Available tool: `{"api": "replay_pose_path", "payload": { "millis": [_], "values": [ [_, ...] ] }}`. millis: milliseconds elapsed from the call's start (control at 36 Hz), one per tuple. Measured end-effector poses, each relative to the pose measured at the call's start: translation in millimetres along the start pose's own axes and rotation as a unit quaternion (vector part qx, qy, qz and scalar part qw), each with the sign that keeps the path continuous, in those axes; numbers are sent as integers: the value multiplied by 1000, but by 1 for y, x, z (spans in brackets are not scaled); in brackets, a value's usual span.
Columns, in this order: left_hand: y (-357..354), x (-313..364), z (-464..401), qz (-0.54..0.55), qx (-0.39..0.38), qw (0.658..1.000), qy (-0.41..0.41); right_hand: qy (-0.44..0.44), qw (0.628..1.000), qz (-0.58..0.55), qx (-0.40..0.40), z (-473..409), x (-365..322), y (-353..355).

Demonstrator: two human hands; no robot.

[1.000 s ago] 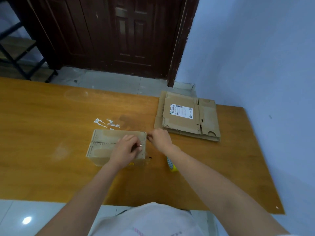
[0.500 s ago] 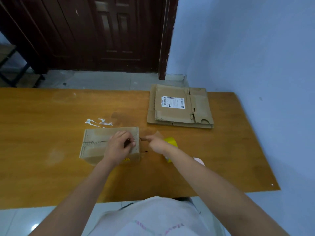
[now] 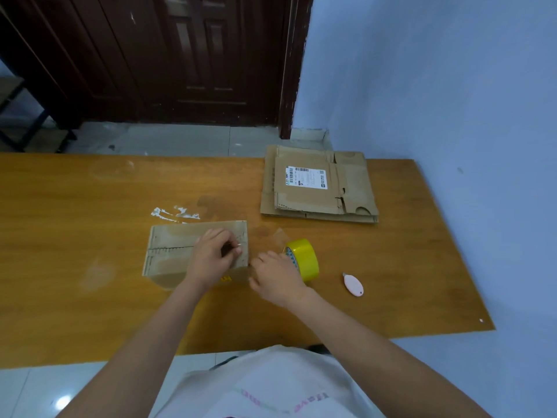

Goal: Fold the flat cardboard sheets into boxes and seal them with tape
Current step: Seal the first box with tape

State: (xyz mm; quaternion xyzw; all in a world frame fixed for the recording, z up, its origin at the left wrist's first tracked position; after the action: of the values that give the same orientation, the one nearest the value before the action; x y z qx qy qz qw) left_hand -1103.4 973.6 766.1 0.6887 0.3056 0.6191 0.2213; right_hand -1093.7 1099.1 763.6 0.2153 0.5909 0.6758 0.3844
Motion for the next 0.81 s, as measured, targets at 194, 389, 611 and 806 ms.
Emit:
{"api": "replay_pose_path", "payload": {
  "millis": [194,389,611,806],
  "values": [
    [1,2,0,-8,-1,1000,-2,-29,999,14,-18,-9,-1,-8],
    [0,1,0,-4,-8,1000,-6,-25,999,40,-10,-15,-2,-6],
    [0,-1,0,5,-18,1000,-19,40,993,105,-23,-20,-3,-1],
    [1,-3,-1,12,-17,1000,-20,80,983,158,-47,-23,-4,3]
  ]
}}
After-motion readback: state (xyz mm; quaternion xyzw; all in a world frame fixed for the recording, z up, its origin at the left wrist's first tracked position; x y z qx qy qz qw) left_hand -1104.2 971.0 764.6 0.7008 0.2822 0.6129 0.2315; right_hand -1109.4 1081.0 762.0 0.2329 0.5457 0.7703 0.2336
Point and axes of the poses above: each hand's wrist, its own z-axis away from the middle knuckle, its own y-axis out of the back of the hand, x = y × z, the point moved 8 cm from there along -z, towards the middle knuckle, and after that the axes turned 4 degrees about z, right-handed, at the moved point
